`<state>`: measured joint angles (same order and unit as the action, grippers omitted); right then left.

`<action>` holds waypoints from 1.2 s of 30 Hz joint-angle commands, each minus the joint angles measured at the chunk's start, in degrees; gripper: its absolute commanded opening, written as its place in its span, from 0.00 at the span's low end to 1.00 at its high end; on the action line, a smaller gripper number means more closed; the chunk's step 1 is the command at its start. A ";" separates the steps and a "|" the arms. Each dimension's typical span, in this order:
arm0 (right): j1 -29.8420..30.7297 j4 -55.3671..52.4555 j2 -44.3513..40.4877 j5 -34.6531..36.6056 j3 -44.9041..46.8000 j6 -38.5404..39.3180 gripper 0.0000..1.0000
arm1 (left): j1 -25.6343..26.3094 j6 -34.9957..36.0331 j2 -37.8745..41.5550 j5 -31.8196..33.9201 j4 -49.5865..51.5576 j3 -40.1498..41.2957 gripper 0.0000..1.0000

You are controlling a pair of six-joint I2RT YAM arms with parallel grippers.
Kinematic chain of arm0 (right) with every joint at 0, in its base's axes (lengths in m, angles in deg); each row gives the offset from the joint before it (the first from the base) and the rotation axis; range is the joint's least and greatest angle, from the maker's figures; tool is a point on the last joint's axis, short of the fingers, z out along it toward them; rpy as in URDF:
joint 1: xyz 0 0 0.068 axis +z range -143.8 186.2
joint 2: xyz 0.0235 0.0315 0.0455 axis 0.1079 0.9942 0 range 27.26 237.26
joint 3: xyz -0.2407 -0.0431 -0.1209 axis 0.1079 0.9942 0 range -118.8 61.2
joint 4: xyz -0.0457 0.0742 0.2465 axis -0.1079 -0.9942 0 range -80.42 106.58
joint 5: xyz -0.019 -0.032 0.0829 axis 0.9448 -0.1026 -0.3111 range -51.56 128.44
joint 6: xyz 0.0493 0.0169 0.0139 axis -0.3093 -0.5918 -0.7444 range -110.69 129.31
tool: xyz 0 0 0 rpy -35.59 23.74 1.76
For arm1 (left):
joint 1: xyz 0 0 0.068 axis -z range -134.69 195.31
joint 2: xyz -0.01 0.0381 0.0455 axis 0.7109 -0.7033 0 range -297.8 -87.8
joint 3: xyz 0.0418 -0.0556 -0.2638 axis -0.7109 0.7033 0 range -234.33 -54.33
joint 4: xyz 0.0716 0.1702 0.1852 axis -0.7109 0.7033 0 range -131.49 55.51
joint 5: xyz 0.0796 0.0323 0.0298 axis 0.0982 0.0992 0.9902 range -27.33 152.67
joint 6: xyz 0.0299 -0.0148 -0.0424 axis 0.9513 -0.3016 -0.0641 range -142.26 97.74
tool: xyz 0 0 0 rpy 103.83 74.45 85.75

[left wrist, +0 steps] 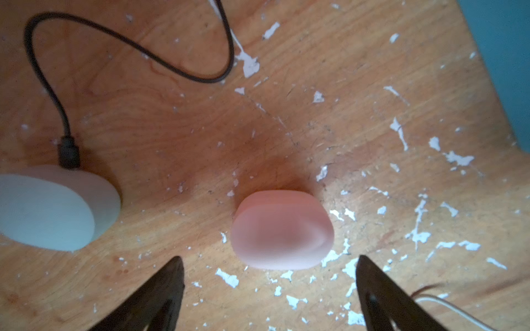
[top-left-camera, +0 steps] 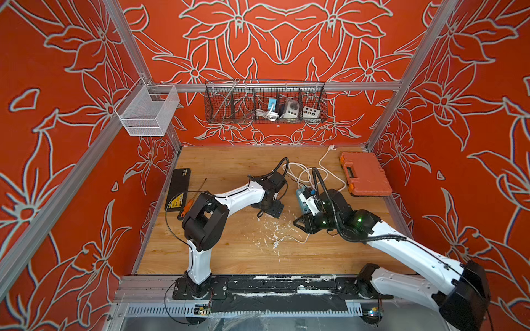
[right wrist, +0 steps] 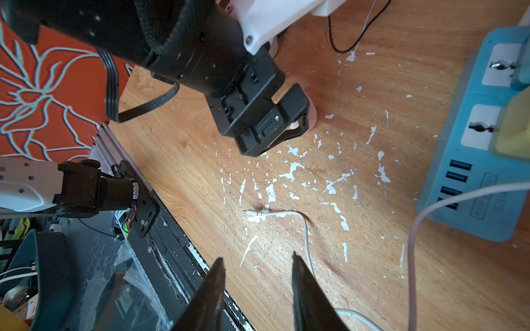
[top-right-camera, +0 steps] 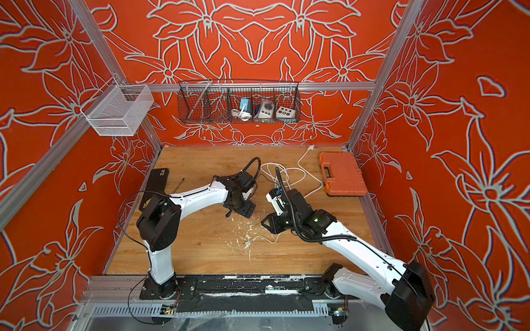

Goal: Charge the bluetooth headset
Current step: Pick up the bluetooth headset from the center of the board.

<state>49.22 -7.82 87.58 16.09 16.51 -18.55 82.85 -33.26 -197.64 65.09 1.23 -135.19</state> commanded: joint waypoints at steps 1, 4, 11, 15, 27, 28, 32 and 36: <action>-0.10 1.88 -0.09 0.21 0.76 -1.23 0.39 | -0.10 -1.54 -2.13 -0.31 0.44 -1.31 0.91; -0.09 1.95 -0.20 0.33 0.96 -1.31 0.38 | -0.17 -1.56 -4.02 0.19 0.85 -2.28 0.91; -0.06 2.20 -0.90 0.99 1.24 -1.58 0.38 | -0.18 -2.16 -6.98 0.74 1.47 -3.16 0.83; -0.06 2.35 -1.11 1.19 1.68 -1.73 0.38 | -0.19 -2.25 -8.20 -0.03 2.19 -3.39 0.72; 0.13 -3.14 0.54 2.23 0.57 5.24 0.39 | -2.65 -3.31 1.94 -1.36 2.88 0.30 0.53; 0.29 -4.16 0.77 2.82 0.07 6.18 0.41 | -3.18 -3.40 4.51 -1.36 3.03 1.33 0.53; 1.64 -8.01 1.81 5.82 -2.71 11.05 0.49 | -6.09 -4.38 15.35 -3.10 2.90 6.93 0.53; 2.23 -9.76 3.64 6.77 -4.34 17.77 0.53 | -9.69 -6.31 26.15 -6.56 2.72 12.95 0.53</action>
<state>50.90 -14.38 89.96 20.51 14.50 -7.73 75.04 -37.33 -176.59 61.42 2.41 -125.51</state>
